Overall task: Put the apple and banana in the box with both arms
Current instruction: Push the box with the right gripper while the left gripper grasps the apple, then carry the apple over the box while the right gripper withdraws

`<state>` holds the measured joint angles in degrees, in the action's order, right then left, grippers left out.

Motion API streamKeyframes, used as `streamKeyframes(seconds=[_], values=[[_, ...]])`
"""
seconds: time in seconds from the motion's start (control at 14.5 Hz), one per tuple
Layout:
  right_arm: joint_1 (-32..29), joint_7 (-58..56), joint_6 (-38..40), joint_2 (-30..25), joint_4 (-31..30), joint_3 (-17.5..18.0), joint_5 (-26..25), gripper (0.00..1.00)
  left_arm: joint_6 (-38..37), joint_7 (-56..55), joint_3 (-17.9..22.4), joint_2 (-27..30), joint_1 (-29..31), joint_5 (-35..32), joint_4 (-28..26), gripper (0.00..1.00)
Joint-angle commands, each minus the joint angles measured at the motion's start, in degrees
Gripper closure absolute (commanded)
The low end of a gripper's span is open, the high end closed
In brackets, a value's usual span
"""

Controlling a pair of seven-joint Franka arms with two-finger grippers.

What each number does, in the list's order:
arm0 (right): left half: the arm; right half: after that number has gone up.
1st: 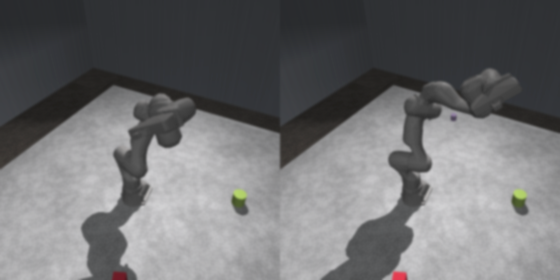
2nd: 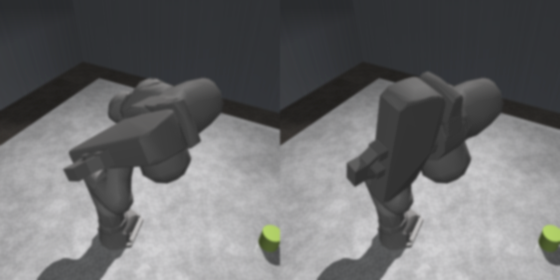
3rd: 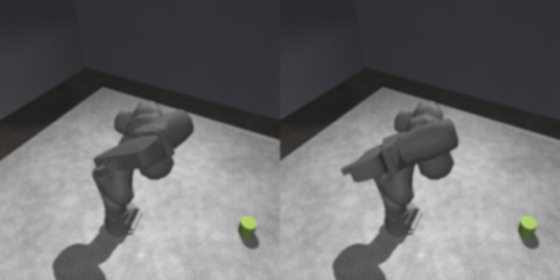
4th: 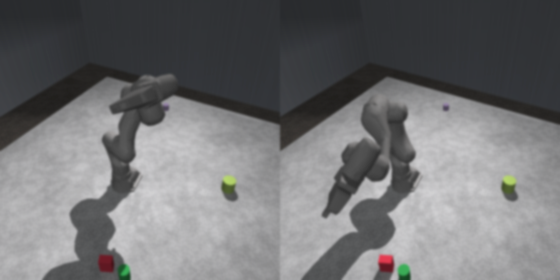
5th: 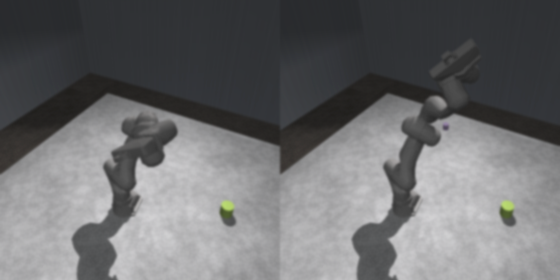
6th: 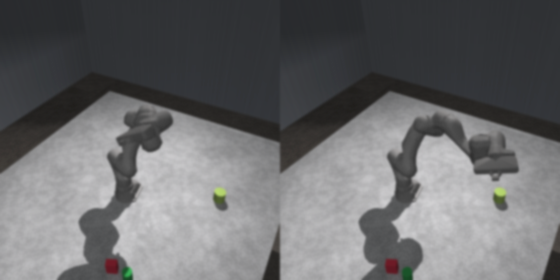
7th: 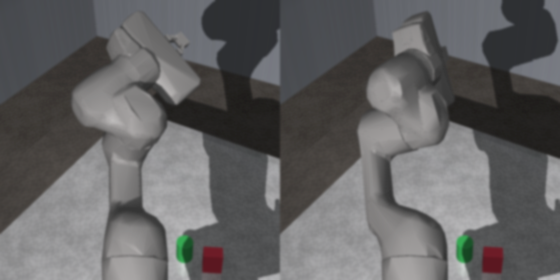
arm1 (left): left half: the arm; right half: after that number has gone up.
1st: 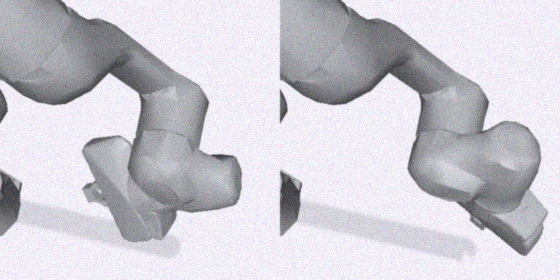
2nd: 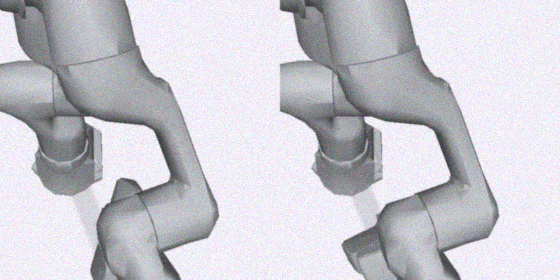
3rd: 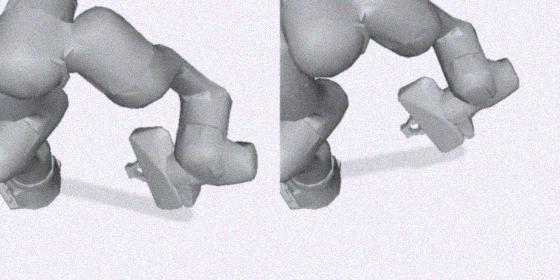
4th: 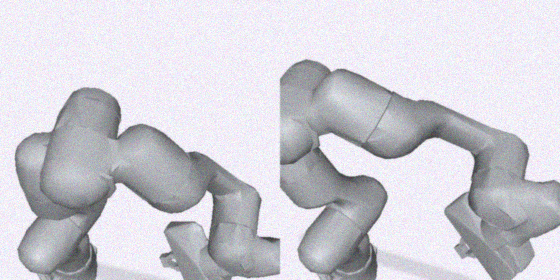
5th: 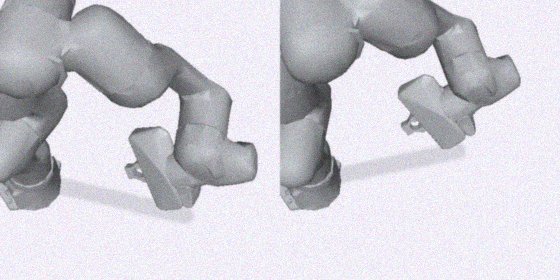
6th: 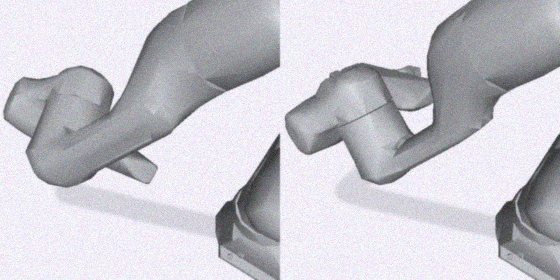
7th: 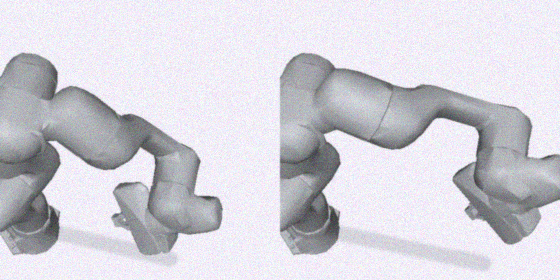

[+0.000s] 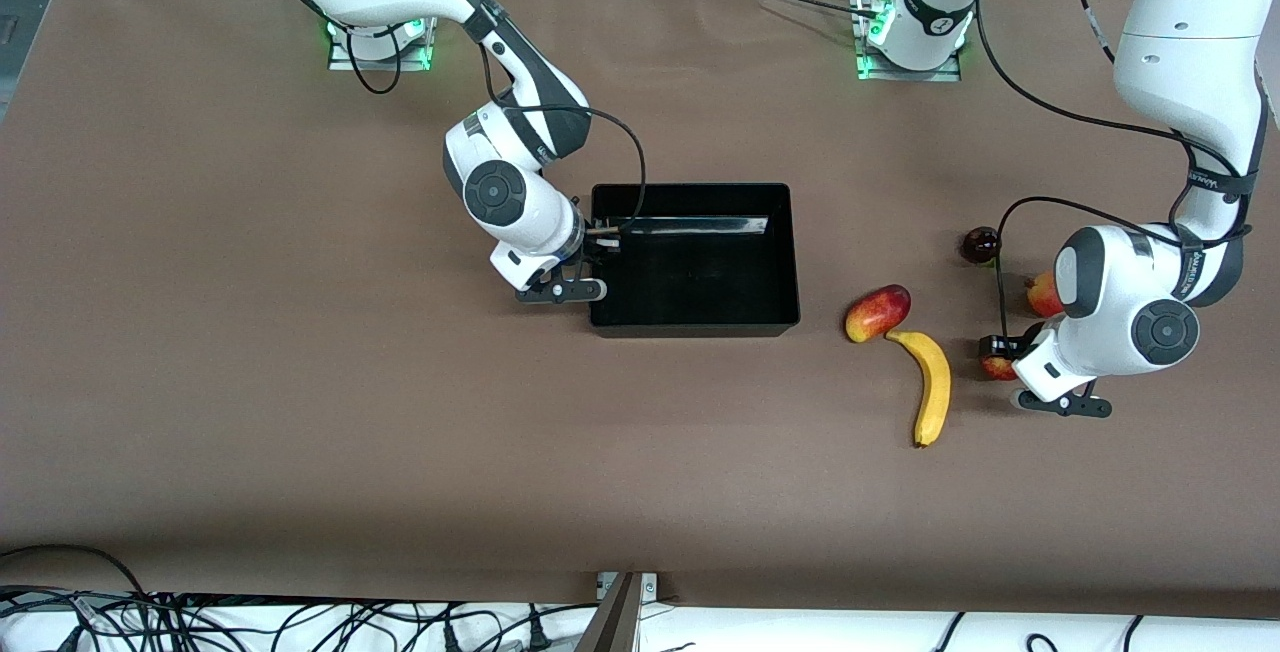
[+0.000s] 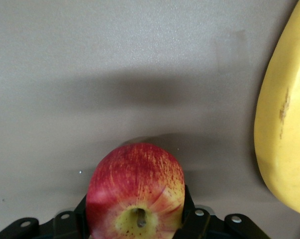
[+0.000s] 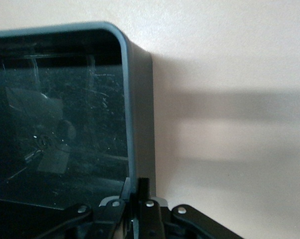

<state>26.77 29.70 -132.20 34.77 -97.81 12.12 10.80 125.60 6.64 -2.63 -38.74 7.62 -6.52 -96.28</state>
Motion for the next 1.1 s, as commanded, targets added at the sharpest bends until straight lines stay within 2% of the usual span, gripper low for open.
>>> streamKeyframes(seconds=[0.0, 0.14, 0.28, 0.48, 0.62, 0.76, 1.03], values=[[-0.1, 0.9, 0.2, -0.9, 0.7, -0.2, 0.8, 0.00, -3.2, 1.6, -0.7, 3.0, 0.1, 0.0, 0.5, 0.62], [-0.5, 0.8, 2.6, -2.4, 2.2, -0.7, 0.7, 0.00, -5.4, 1.8, -1.8, 5.4, 0.0, -0.1, 1.4, 0.64], [-0.6, 0.4, 8.3, -5.1, 5.5, -3.3, 0.7, 0.00, -13.9, 1.6, -4.6, 7.1, 0.0, 0.1, 5.8, 0.64], [-0.6, -0.5, 22.7, -7.7, 15.6, -9.9, 0.5, 0.00, -26.8, 0.5, -13.2, 7.3, -0.3, 0.1, 13.9, 0.65], [-0.6, -1.5, 30.6, -9.1, 21.5, -13.0, 0.5, 0.00, -27.5, -7.0, -19.4, 7.2, -1.4, 0.1, 14.5, 0.67], [-0.6, -6.2, 34.4, -13.4, 21.8, -16.5, 0.3, 0.00, -27.4, -17.8, -23.3, 6.7, -4.2, 0.1, 14.4, 0.67], [-0.6, -16.6, 43.2, -20.1, 21.3, -24.8, 0.6, 0.00, -24.6, -35.2, -23.8, 3.8, -15.2, -0.6, 13.3, 0.67]])
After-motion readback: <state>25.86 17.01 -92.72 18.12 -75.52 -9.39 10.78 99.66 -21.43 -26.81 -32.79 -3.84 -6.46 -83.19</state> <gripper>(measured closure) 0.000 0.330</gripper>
